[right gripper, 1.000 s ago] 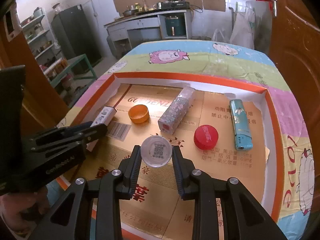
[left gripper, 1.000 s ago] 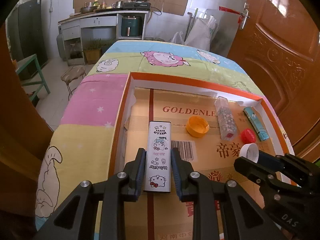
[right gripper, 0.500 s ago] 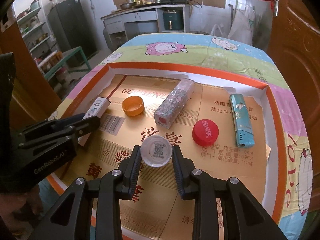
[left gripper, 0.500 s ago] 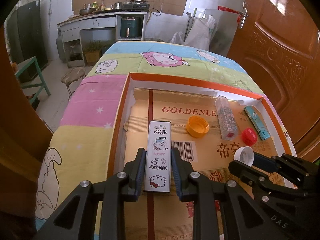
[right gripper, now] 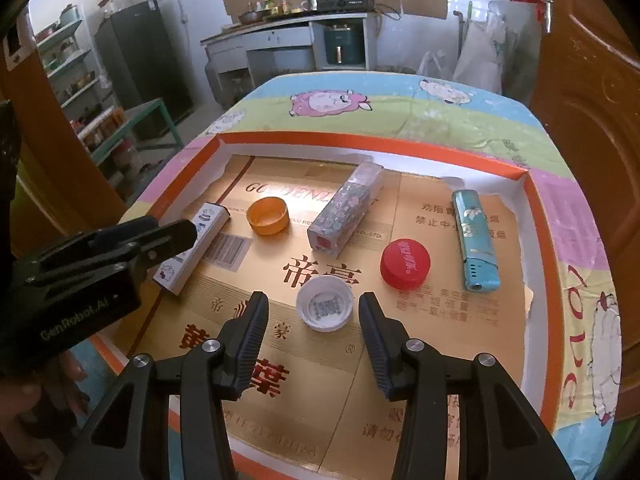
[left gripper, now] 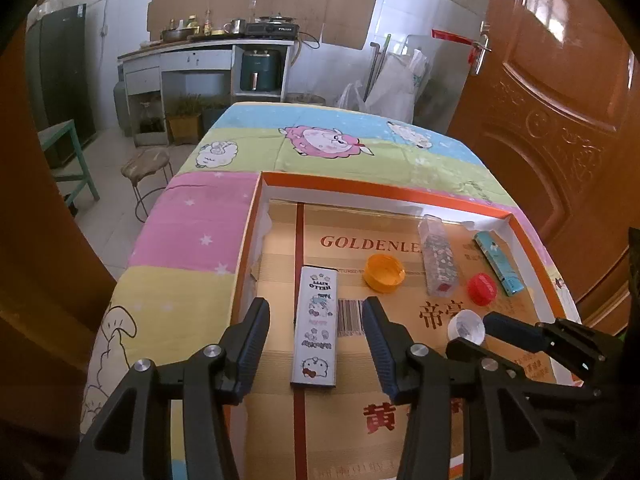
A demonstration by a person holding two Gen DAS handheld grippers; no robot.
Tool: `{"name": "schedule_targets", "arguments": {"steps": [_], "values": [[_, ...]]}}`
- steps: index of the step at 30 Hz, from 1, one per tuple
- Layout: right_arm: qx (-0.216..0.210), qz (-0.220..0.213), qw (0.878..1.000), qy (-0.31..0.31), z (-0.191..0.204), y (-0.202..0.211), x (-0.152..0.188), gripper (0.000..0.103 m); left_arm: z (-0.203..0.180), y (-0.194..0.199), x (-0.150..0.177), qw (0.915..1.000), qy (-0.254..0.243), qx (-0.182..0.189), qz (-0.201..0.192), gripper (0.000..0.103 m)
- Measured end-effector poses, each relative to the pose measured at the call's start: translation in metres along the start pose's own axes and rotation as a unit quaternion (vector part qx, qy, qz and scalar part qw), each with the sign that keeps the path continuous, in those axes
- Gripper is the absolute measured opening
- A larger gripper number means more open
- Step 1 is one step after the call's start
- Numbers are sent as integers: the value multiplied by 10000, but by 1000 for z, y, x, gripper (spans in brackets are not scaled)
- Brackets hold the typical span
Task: Organize rigid objects
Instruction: 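Withdraw both tools from the box toward the remaining caps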
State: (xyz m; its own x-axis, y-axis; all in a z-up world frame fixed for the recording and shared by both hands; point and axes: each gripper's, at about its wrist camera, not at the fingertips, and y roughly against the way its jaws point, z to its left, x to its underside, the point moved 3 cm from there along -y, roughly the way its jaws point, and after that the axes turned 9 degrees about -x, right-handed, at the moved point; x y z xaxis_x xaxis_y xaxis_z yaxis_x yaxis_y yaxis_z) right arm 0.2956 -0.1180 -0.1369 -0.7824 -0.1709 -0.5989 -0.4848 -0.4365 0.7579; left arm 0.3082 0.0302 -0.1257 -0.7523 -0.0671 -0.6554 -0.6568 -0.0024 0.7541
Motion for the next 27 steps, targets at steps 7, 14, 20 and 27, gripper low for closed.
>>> {"name": "schedule_targets", "arguments": {"steps": [7, 14, 20, 27], "values": [[5, -91, 9999, -50, 2, 16, 4, 49, -3, 17, 2, 10000, -53, 2, -77, 48], [39, -179, 9998, -96, 7, 37, 13, 49, -6, 39, 7, 9998, -89, 48, -152, 48], [100, -328, 9993, -116, 13, 63, 22, 49, -10, 65, 14, 9994, -98, 134, -289, 48], [171, -467, 9987, -126, 19, 89, 33, 49, -18, 85, 24, 9990, -134, 294, -295, 48]]}}
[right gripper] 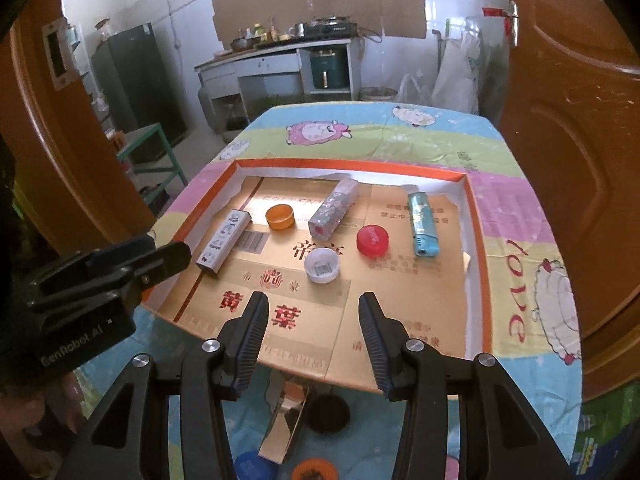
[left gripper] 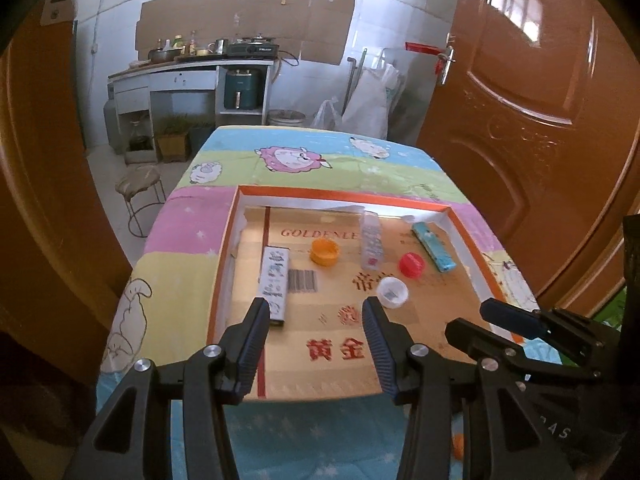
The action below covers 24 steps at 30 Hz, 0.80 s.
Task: Organize rigid objects
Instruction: 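Withdraw both tools from the box toward the remaining caps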
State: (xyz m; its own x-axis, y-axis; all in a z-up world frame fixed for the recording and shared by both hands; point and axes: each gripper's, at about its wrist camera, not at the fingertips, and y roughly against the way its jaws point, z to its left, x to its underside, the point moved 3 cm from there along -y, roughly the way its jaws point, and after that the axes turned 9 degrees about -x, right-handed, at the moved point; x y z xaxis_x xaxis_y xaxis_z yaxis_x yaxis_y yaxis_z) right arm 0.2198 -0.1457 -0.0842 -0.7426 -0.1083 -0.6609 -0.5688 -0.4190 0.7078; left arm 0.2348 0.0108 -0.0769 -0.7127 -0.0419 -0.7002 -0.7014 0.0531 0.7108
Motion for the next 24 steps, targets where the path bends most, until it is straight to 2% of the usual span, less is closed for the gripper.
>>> {"name": "schedule_targets", "arguments": {"steps": [14, 24], "values": [[168, -205, 9996, -57, 6, 45, 20, 49, -12, 38, 15, 9997, -99, 179, -152, 48], [386, -260, 9987, -214, -3, 74, 47, 48, -15, 63, 31, 9992, -191, 251, -239, 48]]}}
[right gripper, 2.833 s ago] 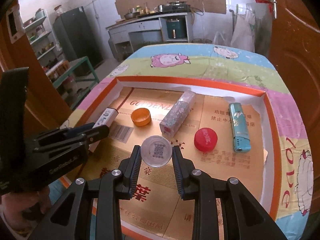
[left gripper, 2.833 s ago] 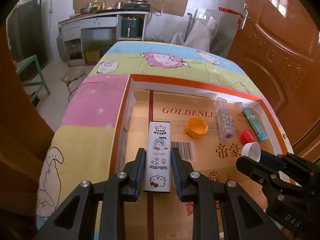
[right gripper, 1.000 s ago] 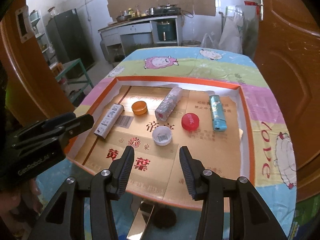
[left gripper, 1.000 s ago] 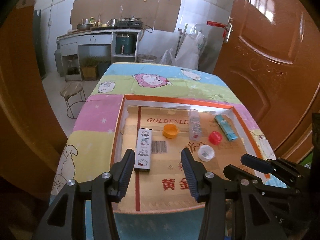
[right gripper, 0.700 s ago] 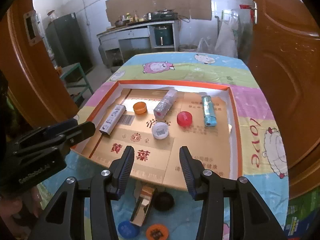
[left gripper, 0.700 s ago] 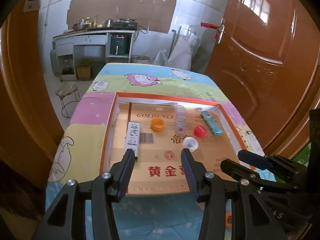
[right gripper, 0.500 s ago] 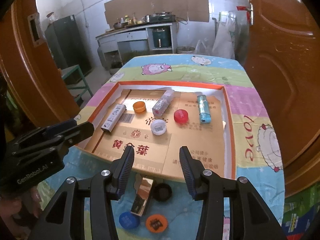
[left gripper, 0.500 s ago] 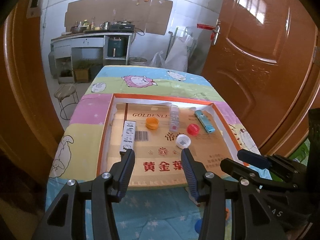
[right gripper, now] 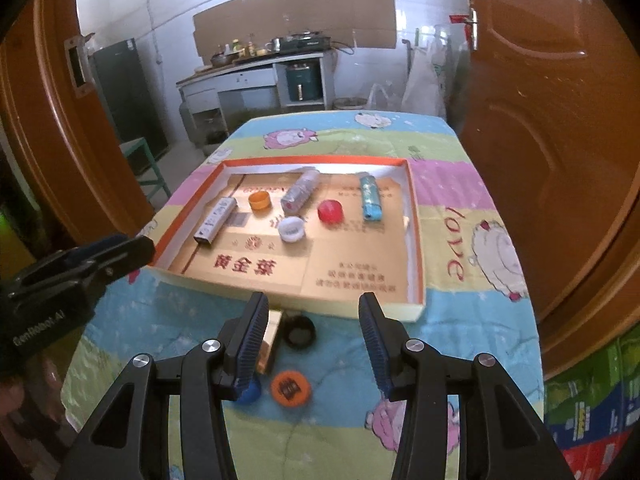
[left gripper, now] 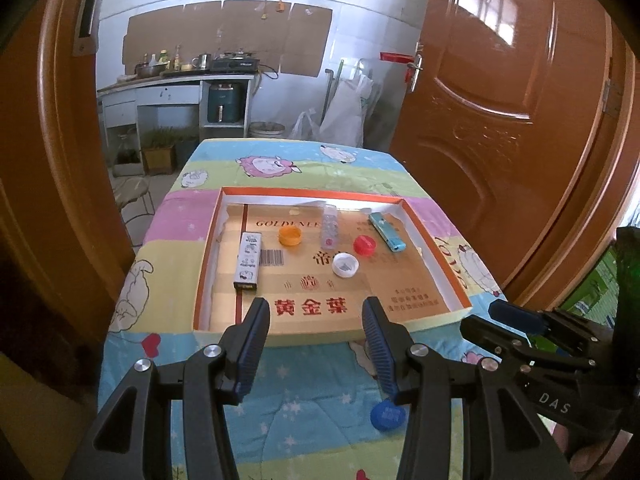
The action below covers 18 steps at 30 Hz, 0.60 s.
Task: Organize rigid objects
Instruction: 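Withdraw both tools from the box toward the remaining caps, then grasp the orange cap with the right gripper while the left grasps the blue cap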
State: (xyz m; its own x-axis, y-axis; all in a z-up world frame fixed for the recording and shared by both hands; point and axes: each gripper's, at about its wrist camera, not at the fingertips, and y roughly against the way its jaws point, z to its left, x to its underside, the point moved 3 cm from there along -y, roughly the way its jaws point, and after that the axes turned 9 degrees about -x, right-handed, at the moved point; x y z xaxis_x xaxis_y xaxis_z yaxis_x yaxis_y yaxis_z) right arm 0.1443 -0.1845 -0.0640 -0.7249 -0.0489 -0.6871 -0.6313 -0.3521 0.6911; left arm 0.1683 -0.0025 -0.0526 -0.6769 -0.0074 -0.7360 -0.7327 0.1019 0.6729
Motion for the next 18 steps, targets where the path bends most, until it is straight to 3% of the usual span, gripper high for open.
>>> {"name": "schedule_targets", "arguments": {"steps": [9, 18], "values": [[30, 98, 9999, 55, -3, 6, 29, 48, -6, 8, 24, 9997, -84, 245, 27, 48], [-116, 583, 9975, 374, 4, -31, 73, 48, -9, -5, 61, 9984, -165, 346, 416, 48]]}}
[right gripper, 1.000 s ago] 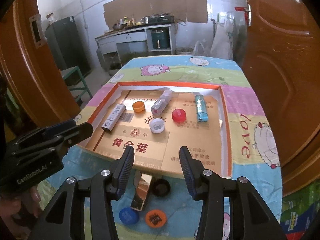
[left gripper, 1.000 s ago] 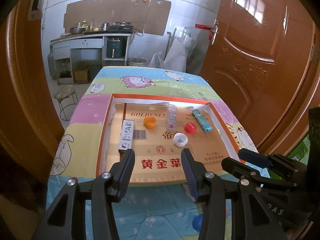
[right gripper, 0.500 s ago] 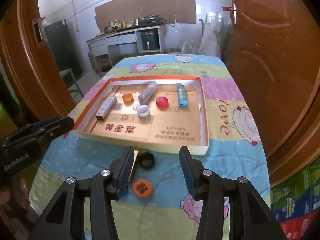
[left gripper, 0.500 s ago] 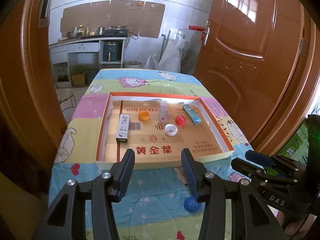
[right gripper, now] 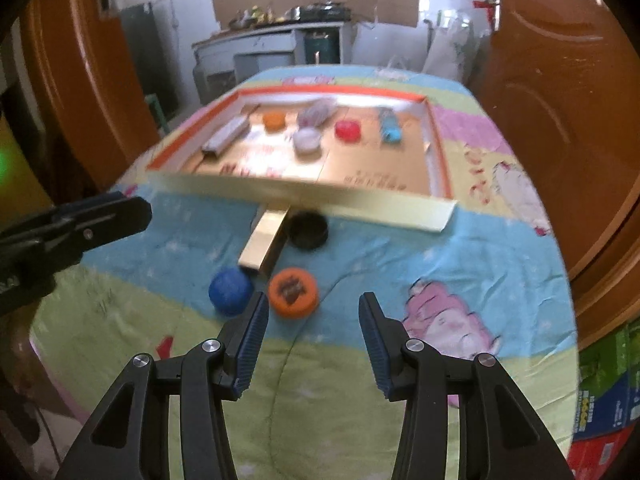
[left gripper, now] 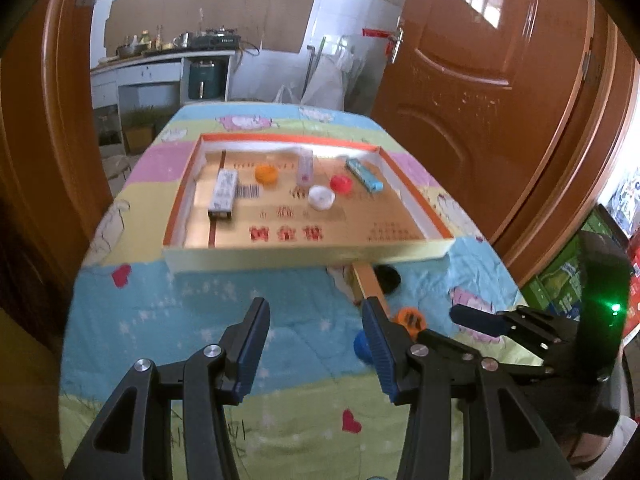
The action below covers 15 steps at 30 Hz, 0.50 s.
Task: Organize rigid objects
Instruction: 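Grasp the orange cap with the right gripper while the left grasps the blue cap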
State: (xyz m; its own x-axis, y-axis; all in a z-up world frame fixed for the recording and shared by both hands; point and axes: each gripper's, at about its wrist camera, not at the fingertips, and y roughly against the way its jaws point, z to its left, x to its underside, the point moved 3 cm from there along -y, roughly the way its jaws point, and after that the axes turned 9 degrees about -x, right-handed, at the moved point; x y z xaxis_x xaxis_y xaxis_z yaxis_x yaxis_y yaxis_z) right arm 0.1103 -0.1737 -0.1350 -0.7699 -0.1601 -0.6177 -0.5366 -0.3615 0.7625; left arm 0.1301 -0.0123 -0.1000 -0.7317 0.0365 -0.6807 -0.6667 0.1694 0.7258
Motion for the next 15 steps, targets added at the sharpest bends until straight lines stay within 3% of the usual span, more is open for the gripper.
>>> {"name": "schedule_targets", "arguments": {"steps": [10, 12, 13, 15], "values": [[157, 3, 9996, 228, 5, -25, -2, 48, -3, -7, 16, 9998, -58, 105, 183, 48], [196, -20, 9994, 277, 6, -27, -5, 42, -7, -9, 18, 9996, -124, 149, 225, 48], [248, -20, 9992, 314, 6, -29, -6, 31, -9, -10, 20, 9994, -164, 169, 248, 48], [302, -36, 9989, 357, 7, -29, -8, 31, -16, -13, 23, 9990, -262, 223, 302, 48]]}}
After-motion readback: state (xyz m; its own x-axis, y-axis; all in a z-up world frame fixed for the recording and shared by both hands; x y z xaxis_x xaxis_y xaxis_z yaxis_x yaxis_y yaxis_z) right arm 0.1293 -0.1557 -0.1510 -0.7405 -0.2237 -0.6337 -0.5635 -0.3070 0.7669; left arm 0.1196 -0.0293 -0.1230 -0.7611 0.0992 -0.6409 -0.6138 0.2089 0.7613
